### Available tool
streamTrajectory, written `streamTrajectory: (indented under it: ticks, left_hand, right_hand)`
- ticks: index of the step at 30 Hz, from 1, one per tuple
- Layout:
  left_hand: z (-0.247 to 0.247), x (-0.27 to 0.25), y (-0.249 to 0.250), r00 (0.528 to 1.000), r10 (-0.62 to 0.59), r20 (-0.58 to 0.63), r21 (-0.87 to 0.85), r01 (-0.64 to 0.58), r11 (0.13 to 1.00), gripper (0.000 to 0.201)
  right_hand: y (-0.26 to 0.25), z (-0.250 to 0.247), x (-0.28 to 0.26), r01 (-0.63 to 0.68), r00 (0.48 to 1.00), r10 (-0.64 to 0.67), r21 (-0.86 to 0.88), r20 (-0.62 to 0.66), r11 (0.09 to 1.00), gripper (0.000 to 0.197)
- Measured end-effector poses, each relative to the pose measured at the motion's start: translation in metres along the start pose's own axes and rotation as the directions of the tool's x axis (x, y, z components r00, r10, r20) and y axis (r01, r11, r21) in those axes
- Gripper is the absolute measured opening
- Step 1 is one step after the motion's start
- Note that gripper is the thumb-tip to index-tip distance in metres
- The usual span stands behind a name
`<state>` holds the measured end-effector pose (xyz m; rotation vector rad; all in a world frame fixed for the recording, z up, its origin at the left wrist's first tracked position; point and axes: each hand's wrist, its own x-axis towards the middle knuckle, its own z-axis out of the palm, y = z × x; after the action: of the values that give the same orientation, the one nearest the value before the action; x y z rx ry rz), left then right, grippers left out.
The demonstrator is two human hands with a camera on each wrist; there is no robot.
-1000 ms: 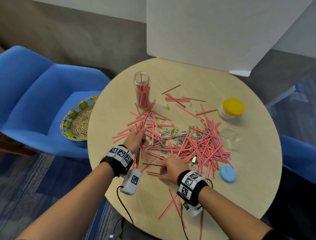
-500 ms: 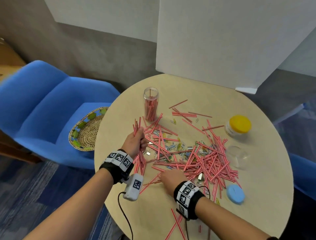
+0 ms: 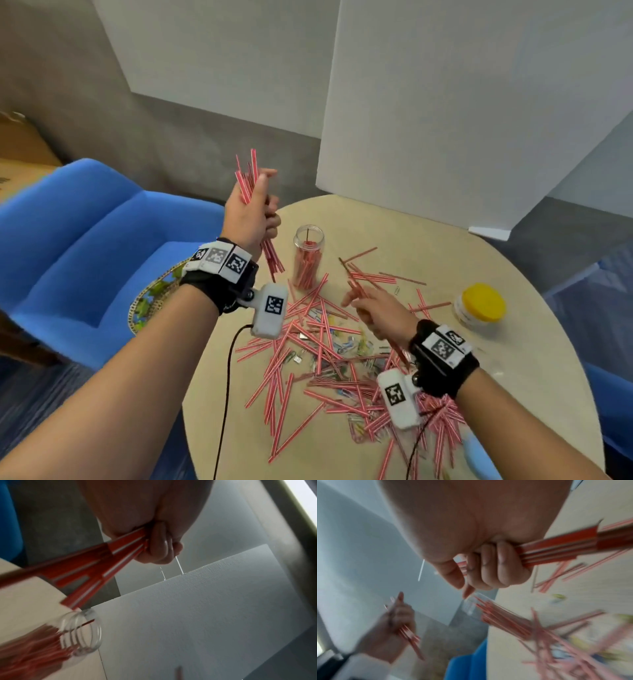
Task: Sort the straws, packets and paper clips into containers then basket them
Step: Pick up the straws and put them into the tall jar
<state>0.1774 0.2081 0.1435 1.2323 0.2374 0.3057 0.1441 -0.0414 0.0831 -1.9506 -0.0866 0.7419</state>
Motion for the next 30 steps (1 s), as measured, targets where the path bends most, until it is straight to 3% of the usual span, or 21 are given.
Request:
streamTrajectory:
  ticks: [3,8,15,22,24,27,30]
  left_hand:
    - [0.007,0.020,0.011,0.999,0.033,-0.006,0.006,-0.033,0.999,0.023]
    - [0.024,0.043,0.013,0.995,-0.099,0.011,-0.071,0.100,0.992,0.048]
    - [0.048,0.074,-0.012,0.995,-0.064,0.079,-0.063,0.069,0.996,0.045]
    - [0.053,0.084,-0.043,0.979,-0.058,0.193,-0.005,0.061,0.998,0.044]
    - [0.049,0.083,-0.055,0.975,-0.040,0.218,0.120,0.014,0.993,0.043]
    - [0.038,0.080,-0.069,0.972,-0.017,0.232,0.387,-0.077,0.919,0.045]
    - [0.025,0.078,-0.077,0.968,0.001,0.251,0.464,-0.121,0.878,0.042]
  right_hand:
    - [-0.049,-0.017,0.016,0.102,0.994,-0.089,0.293,-0.057,0.951,0.029]
    - [-0.106,-0.024,0.041,0.258,0.966,-0.197,0.569,-0.168,0.781,0.043]
    - [-0.129,-0.027,0.080,0.362,0.928,-0.233,0.565,-0.290,0.742,0.042]
    - [-0.111,-0.040,0.096,0.365,0.923,-0.200,0.591,-0.328,0.719,0.041]
    - [-0.101,-0.042,0.099,0.348,0.929,-0.187,0.579,-0.320,0.738,0.042]
    - [-0.091,-0.042,0.102,0.322,0.937,-0.162,0.578,-0.311,0.750,0.042]
    - [-0.082,-0.041,0.104,0.303,0.941,-0.137,0.591,-0.309,0.748,0.042]
